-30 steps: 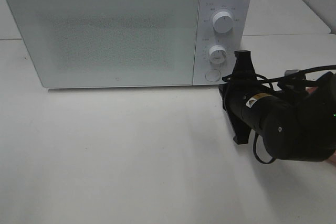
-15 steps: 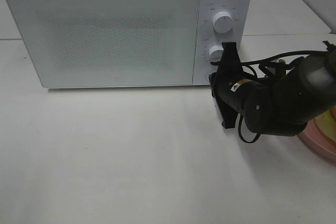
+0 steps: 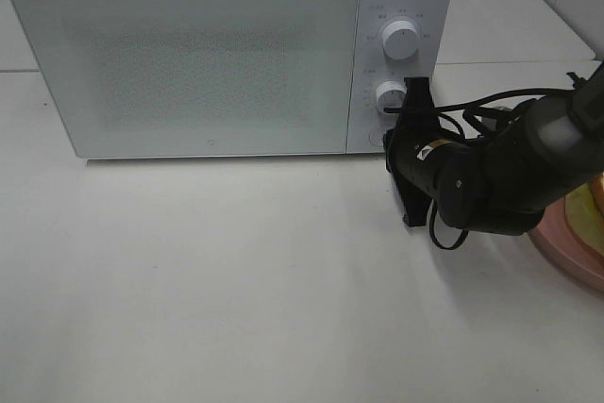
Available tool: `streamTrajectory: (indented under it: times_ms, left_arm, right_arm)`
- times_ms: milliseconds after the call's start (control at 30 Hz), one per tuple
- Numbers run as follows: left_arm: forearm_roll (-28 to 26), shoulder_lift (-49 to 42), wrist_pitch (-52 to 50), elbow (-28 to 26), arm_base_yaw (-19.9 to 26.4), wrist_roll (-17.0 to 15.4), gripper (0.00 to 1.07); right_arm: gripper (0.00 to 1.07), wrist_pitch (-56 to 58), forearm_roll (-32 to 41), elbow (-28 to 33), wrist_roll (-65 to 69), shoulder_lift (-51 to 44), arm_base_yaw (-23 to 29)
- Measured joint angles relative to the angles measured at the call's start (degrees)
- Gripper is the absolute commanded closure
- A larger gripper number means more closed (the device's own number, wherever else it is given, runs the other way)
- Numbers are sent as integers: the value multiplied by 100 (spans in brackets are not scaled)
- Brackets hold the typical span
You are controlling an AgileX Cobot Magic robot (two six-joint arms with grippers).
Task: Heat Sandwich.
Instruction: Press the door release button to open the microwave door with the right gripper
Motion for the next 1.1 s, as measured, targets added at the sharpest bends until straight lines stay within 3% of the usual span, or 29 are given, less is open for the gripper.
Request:
streamTrajectory:
  times_ms: [500,1100]
  left_arm:
    - [0,0,0,0,0,0,1]
    - [0,0,0,0,0,0,1]
  right_arm:
    - [107,29,-252,-189,-6,132,-92]
    - [107,-80,-74,-441,-229,338,-34]
